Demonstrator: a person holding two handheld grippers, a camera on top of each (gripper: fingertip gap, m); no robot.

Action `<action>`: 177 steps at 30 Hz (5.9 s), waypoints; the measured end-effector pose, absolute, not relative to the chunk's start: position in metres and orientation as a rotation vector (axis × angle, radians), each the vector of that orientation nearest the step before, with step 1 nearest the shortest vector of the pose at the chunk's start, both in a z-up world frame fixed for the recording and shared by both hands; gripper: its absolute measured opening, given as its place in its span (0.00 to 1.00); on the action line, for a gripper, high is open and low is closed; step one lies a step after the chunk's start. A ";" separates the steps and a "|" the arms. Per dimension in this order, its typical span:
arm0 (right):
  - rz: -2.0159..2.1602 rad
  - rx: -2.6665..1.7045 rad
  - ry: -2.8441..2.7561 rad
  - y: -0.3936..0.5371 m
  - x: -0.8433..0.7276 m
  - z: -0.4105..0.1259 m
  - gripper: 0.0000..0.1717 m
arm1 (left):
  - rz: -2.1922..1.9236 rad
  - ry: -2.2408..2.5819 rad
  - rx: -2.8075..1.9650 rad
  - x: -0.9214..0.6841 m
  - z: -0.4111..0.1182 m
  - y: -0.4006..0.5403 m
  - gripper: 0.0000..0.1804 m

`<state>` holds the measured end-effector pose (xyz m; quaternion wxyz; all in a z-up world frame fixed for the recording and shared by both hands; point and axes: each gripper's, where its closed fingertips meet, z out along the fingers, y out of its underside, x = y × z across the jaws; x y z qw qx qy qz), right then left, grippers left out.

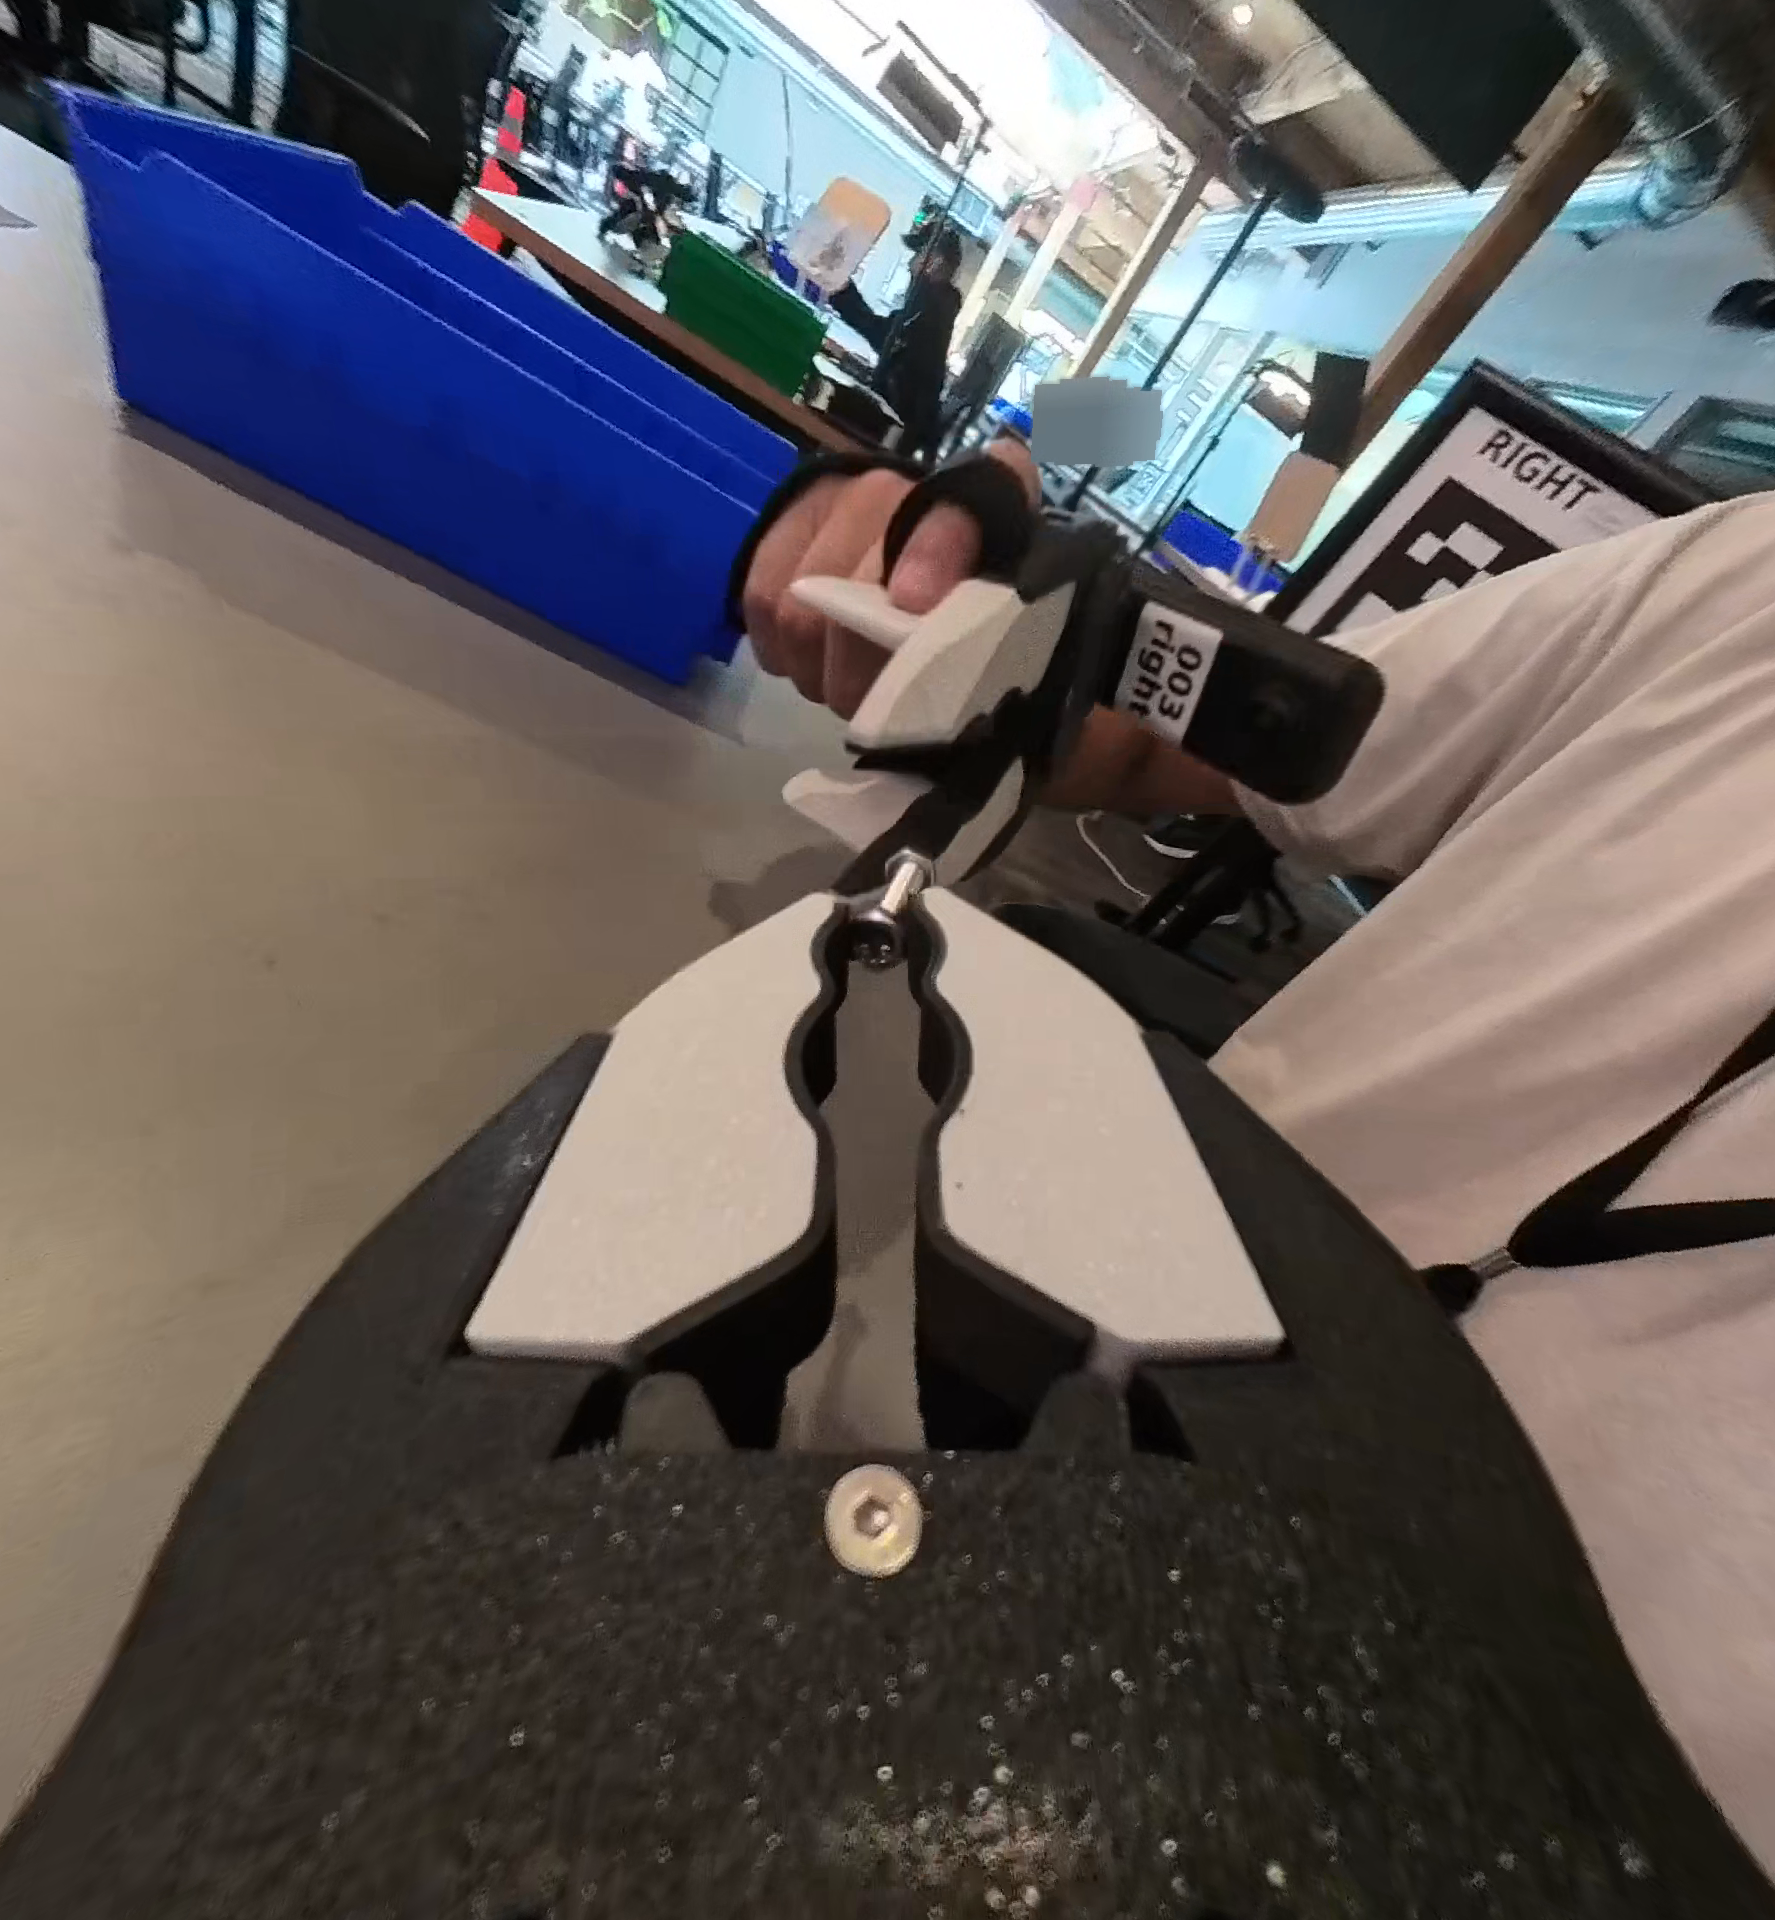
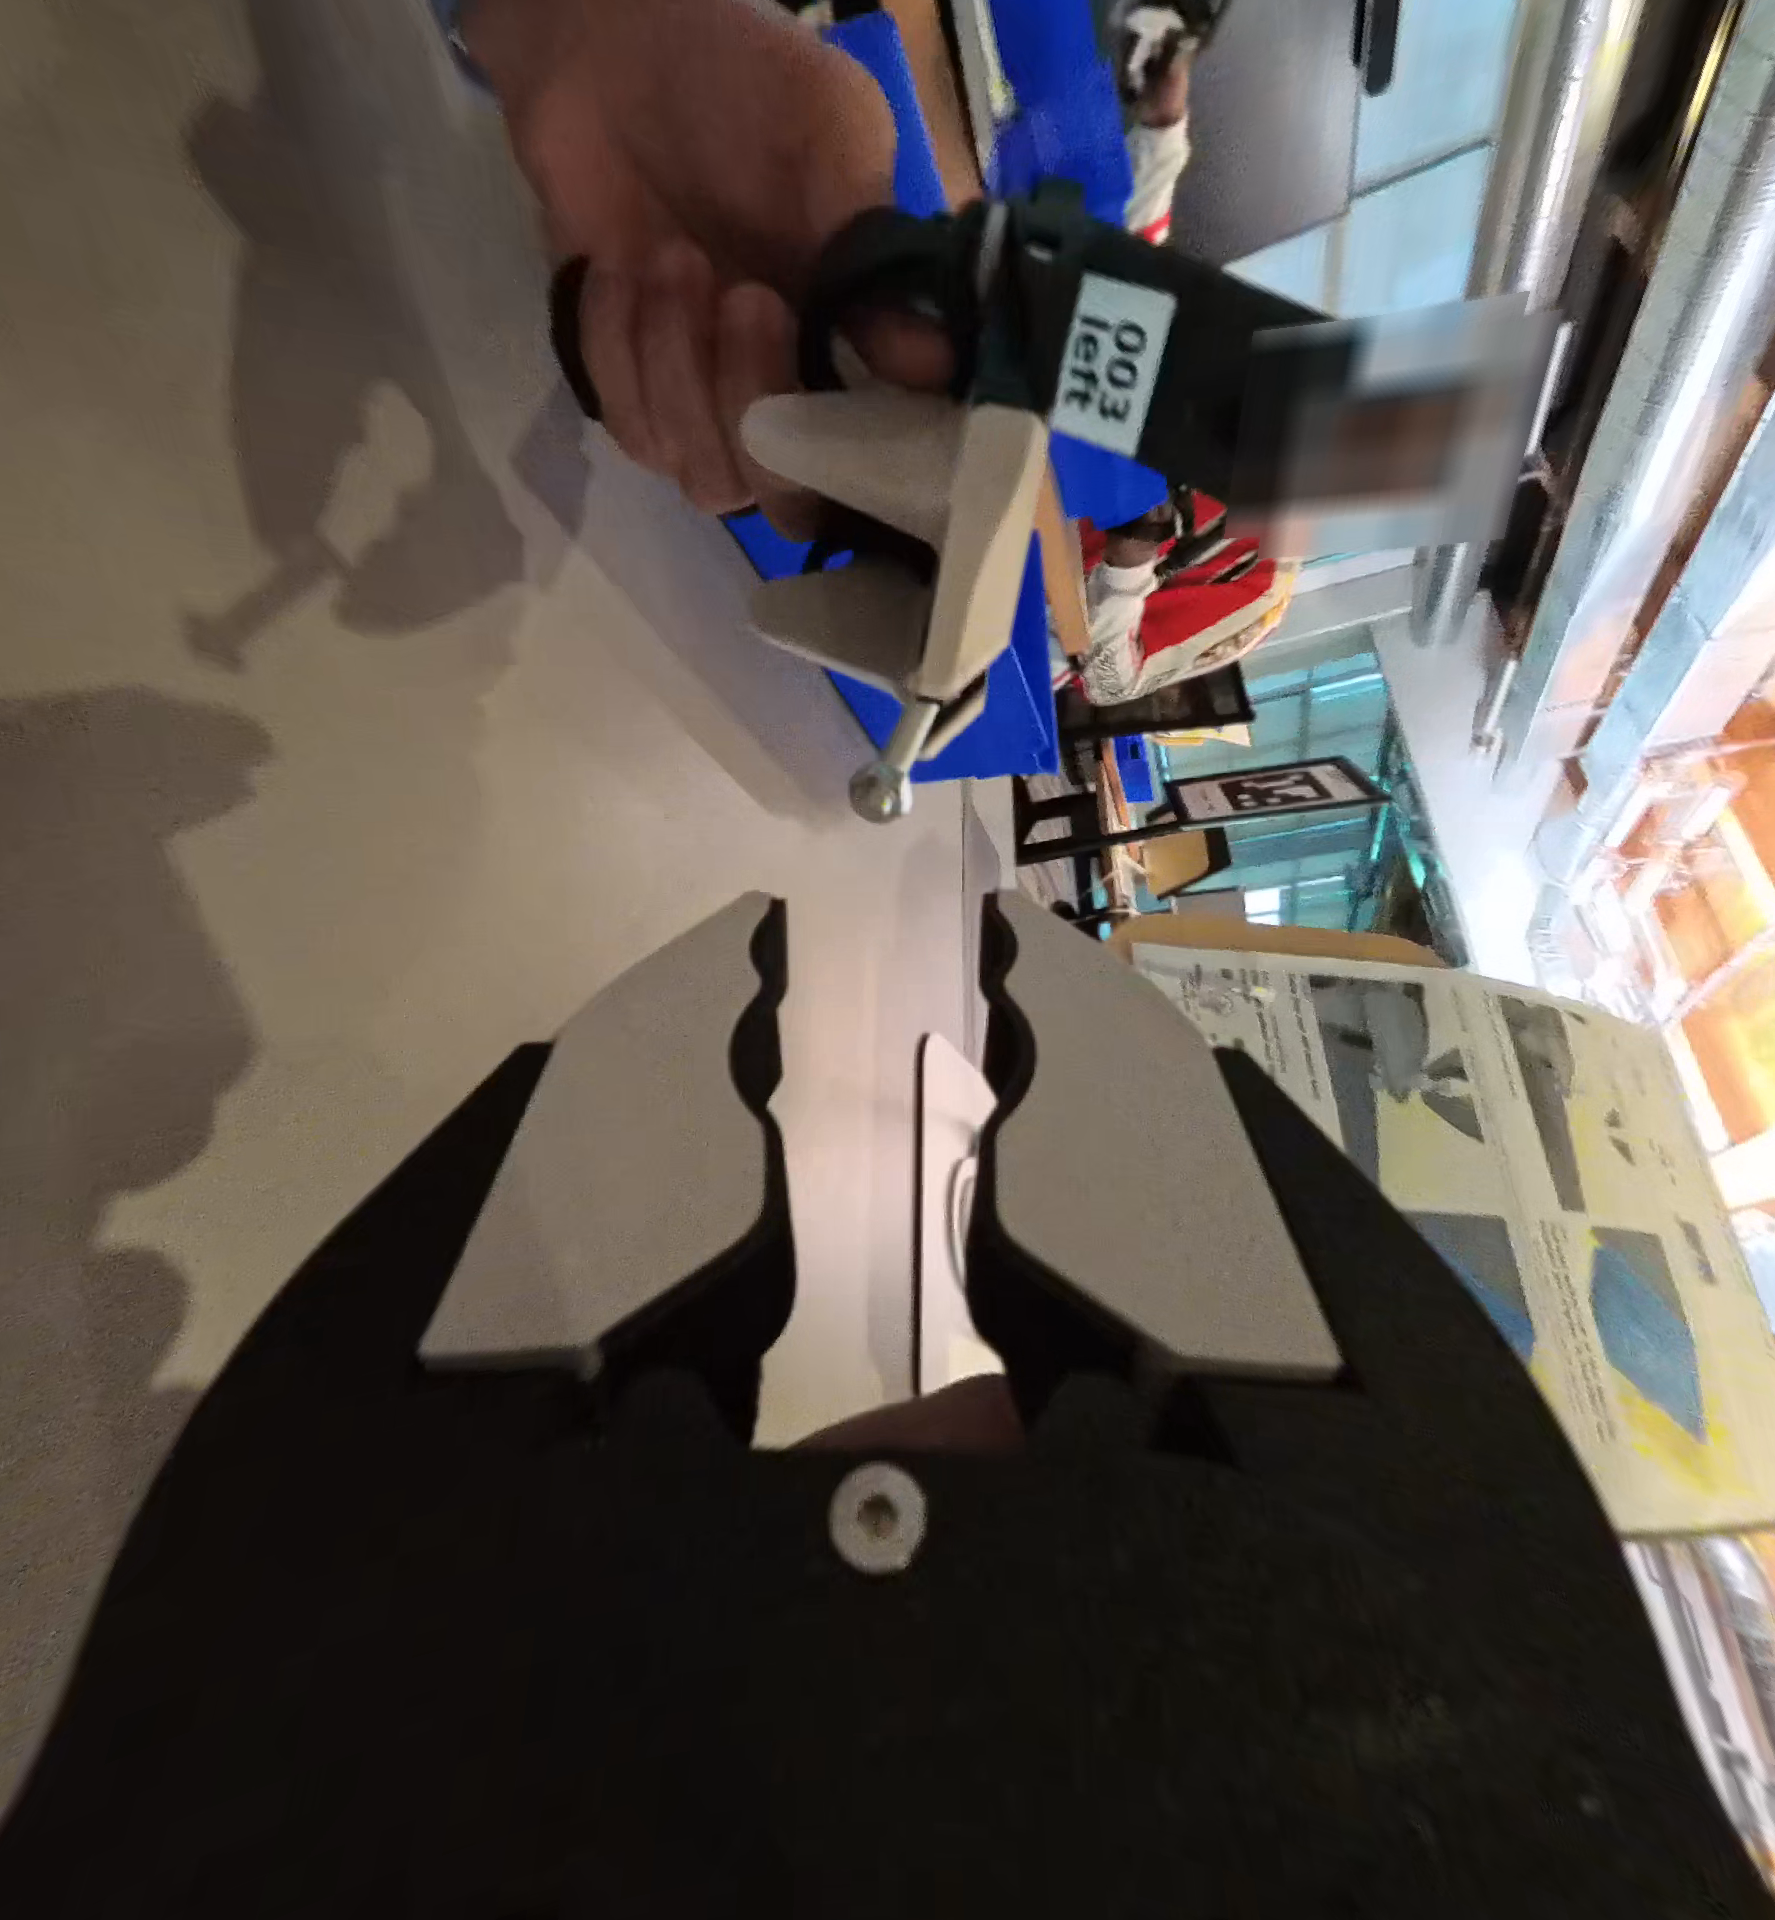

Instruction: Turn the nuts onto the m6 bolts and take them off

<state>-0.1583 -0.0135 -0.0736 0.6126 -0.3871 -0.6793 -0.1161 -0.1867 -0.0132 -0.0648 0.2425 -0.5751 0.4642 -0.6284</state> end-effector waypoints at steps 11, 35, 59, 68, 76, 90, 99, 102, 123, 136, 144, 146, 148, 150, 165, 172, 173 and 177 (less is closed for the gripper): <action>-0.116 -0.901 -1.560 -0.021 -0.181 -0.072 0.06 | -1.757 1.279 -1.559 -0.186 -0.065 -0.017 0.05; -0.125 -1.147 -1.336 -0.003 -0.165 -0.093 0.26 | -1.639 1.189 -1.538 -0.194 -0.061 0.004 0.05; 1.363 -1.850 -0.783 -0.011 -0.193 -0.087 0.06 | -1.422 1.311 -1.525 -0.187 -0.074 -0.003 0.05; 1.389 -1.789 -0.769 -0.018 -0.184 -0.099 0.31 | -1.443 1.300 -1.544 -0.183 -0.076 -0.003 0.05; -0.425 -1.034 -1.320 -0.006 -0.153 -0.068 0.24 | -1.730 1.220 -1.534 -0.186 -0.063 -0.007 0.05; 0.161 -1.339 -1.270 -0.006 -0.183 -0.070 0.06 | -1.629 1.264 -1.483 -0.186 -0.062 -0.011 0.05; 1.877 -1.842 -0.394 -0.012 -0.183 -0.069 0.06 | -1.280 1.329 -1.451 -0.180 -0.071 -0.005 0.05; 1.991 -1.773 -0.287 -0.016 -0.183 -0.066 0.08 | -1.292 1.314 -1.447 -0.180 -0.067 -0.005 0.05; 1.144 -1.517 -0.744 -0.016 -0.155 -0.071 0.19 | -1.582 1.195 -1.551 -0.167 -0.067 -0.008 0.05; 1.032 -1.537 -0.741 -0.013 -0.140 -0.076 0.06 | -1.448 1.152 -1.560 -0.166 -0.069 -0.011 0.42; 0.524 -1.614 -0.597 -0.020 -0.045 -0.012 0.06 | -1.042 0.818 -1.604 -0.189 -0.089 0.020 0.49; 0.249 -1.681 -0.503 -0.024 0.022 0.019 0.06 | -1.050 0.785 -1.629 -0.189 -0.091 0.024 0.53; 0.061 -1.741 -0.371 -0.030 0.094 0.039 0.06 | -1.047 0.752 -1.615 -0.194 -0.087 0.027 0.52; -0.046 -1.925 -0.308 -0.028 0.153 0.022 0.06 | -1.035 0.734 -1.596 -0.198 -0.082 0.029 0.52; 0.109 -2.375 -0.104 0.125 0.242 -0.147 0.06 | -0.969 0.799 -1.602 -0.193 -0.089 0.027 0.51; 0.156 -2.448 -0.030 0.137 0.244 -0.171 0.06 | -0.995 0.769 -1.612 -0.202 -0.089 0.029 0.51; 0.179 -2.489 -0.012 0.132 0.243 -0.175 0.06 | -1.004 0.765 -1.615 -0.202 -0.089 0.029 0.51; 0.193 -2.594 -0.028 0.118 0.236 -0.189 0.06 | -0.997 0.773 -1.616 -0.200 -0.090 0.029 0.51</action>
